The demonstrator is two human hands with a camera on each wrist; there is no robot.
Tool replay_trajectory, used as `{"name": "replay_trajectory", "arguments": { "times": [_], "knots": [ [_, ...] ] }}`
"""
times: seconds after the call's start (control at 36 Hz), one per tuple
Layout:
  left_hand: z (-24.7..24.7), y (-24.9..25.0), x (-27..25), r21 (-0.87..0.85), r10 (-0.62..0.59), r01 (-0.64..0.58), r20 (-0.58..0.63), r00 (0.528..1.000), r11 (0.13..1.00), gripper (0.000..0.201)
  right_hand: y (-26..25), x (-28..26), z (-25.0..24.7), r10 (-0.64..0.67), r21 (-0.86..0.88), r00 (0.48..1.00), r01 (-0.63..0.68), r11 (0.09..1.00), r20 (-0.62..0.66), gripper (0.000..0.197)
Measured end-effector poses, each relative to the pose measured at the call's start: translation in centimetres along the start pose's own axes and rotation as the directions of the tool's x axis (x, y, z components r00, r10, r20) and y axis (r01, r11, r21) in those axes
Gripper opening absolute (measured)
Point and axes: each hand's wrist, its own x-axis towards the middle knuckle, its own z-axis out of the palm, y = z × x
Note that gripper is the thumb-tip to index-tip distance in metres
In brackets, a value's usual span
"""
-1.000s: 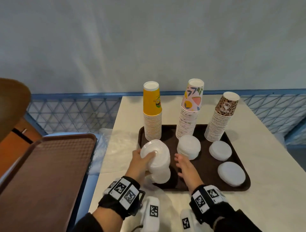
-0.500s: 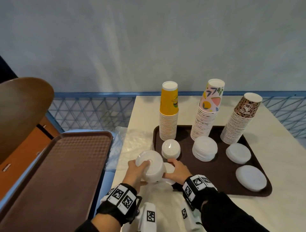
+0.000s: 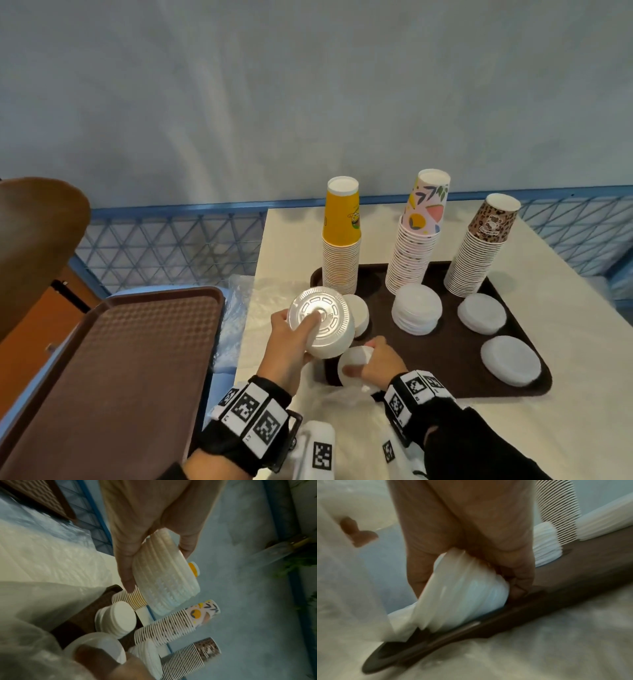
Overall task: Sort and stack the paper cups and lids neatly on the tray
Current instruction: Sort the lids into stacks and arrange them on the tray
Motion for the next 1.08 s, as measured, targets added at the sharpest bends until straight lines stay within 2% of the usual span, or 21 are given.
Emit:
{"name": "replay_trajectory", "arguments": {
  "times": [0.08, 0.22, 0.39, 0.5, 0.61, 0.72, 0.83, 0.94, 1.08],
  "knots": [
    [1.4, -0.1, -0.2, 0.027, -0.033, 0.031, 0.085, 0.996, 0.999, 0.041, 1.9, -0.1, -1.3, 0.017, 0.019, 0.998, -0.016, 1.0, -0.064, 0.073],
    [4.5, -1.0, 0.1, 0.045, -0.145, 0.14, 0.153, 0.978, 0.989, 0.042, 4.9, -0.9, -3.9, 0.077, -0.046, 0.981, -0.087, 0.995, -0.178, 0.073],
    [8.3, -2.8, 0.7, 0.068, -0.288, 0.28, 0.217, 0.933, 0.958, 0.058, 8.0, -0.8, -6.6, 0.144, -0.029, 0.948, -0.159, 0.987, -0.282, 0.072],
    [9.6, -4.8, 1.6, 0.094, -0.341, 0.329, 0.178, 0.923, 0.94, 0.054, 9.6, -0.2, -7.7, 0.091, -0.096, 0.949, -0.126, 0.987, -0.302, 0.071],
    [9.8, -6.8, 2.3, 0.1, -0.381, 0.375, 0.059, 0.922, 0.922, 0.05, 10.4, 0.1, -8.4, 0.036, -0.127, 0.963, -0.073, 0.989, -0.268, 0.066],
    [9.5, -7.7, 3.0, 0.12, -0.361, 0.365, -0.05, 0.931, 0.923, 0.052, 10.6, 0.0, -8.9, -0.003, -0.097, 0.966, -0.023, 0.995, -0.26, 0.067],
    [8.1, -8.3, 3.4, 0.247, -0.291, 0.319, -0.14, 0.946, 0.915, 0.064, 10.7, 0.5, -9.0, -0.016, -0.073, 0.972, -0.002, 0.997, -0.236, 0.066],
    [6.2, -9.2, 4.3, 0.341, -0.231, 0.299, -0.226, 0.946, 0.891, 0.065, 10.4, 0.9, -8.7, -0.034, -0.101, 0.98, 0.015, 0.995, -0.195, 0.061],
    [5.4, -8.4, 3.8, 0.541, -0.086, 0.205, -0.237, 0.968, 0.816, 0.044, 10.2, 1.0, -8.5, -0.063, -0.133, 0.989, 0.045, 0.99, -0.135, 0.055]
  ]
}}
